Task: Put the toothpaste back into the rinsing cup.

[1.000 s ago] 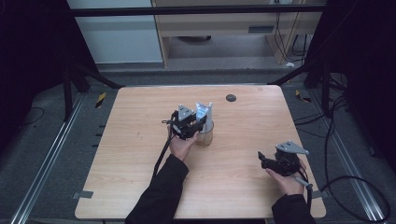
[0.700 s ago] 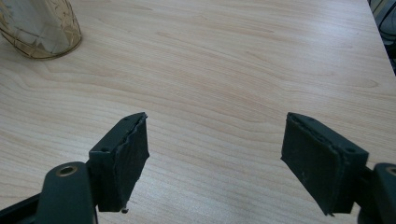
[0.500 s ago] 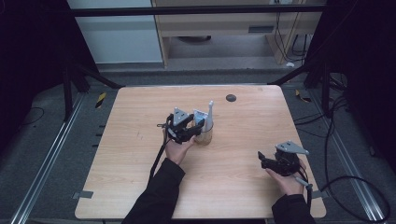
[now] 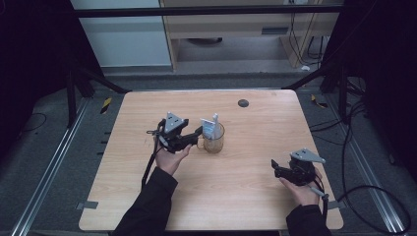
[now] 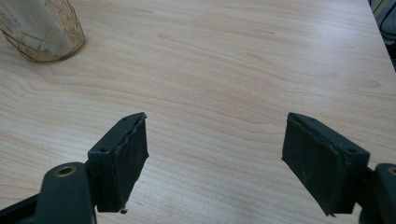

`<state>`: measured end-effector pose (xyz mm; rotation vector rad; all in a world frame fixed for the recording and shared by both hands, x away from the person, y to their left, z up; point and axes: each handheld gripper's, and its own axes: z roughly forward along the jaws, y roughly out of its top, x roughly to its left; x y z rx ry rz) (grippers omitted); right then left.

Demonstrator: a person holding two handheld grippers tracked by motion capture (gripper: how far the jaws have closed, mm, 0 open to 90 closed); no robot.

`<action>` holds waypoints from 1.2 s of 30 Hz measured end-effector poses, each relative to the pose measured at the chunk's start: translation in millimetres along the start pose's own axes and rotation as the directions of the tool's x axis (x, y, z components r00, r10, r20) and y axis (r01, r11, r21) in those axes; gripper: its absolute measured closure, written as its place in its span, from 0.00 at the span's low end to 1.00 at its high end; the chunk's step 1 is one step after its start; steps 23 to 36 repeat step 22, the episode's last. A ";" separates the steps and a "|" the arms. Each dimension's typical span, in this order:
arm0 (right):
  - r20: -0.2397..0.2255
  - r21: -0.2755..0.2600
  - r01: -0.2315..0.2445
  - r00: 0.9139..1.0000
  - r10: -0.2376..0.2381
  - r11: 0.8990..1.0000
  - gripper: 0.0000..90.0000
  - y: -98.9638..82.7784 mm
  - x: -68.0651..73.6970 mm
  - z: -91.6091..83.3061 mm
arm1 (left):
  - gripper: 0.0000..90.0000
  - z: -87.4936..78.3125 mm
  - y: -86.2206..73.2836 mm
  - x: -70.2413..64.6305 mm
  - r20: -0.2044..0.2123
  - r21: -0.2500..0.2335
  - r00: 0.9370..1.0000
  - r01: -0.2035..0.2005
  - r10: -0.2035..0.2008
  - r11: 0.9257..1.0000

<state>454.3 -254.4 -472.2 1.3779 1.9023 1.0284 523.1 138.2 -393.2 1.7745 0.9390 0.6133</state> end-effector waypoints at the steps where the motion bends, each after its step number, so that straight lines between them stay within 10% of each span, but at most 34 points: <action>1: 0.003 -0.003 0.002 1.000 -0.002 1.000 0.25 0.0 -0.3 -0.1 | 0.41 -4.1 -0.2 1.1 -0.003 0.008 1.000 -0.009 0.009 1.000; 8: 0.006 -0.011 0.003 1.000 -0.003 1.000 0.24 1.3 -1.2 -2.6 | 0.35 -33.9 -14.5 13.0 -0.054 0.077 0.996 -0.070 0.074 0.995; 22: 0.015 0.002 -0.013 1.000 0.013 1.000 0.22 -0.2 -5.3 -3.4 | 0.28 -88.5 -96.4 67.1 -0.149 0.141 0.987 0.074 -0.053 0.987; 36: 0.015 0.002 -0.013 1.000 0.013 1.000 0.22 -0.2 -5.3 -3.4 | 0.28 -88.5 -96.4 67.1 -0.149 0.141 0.987 0.074 -0.053 0.987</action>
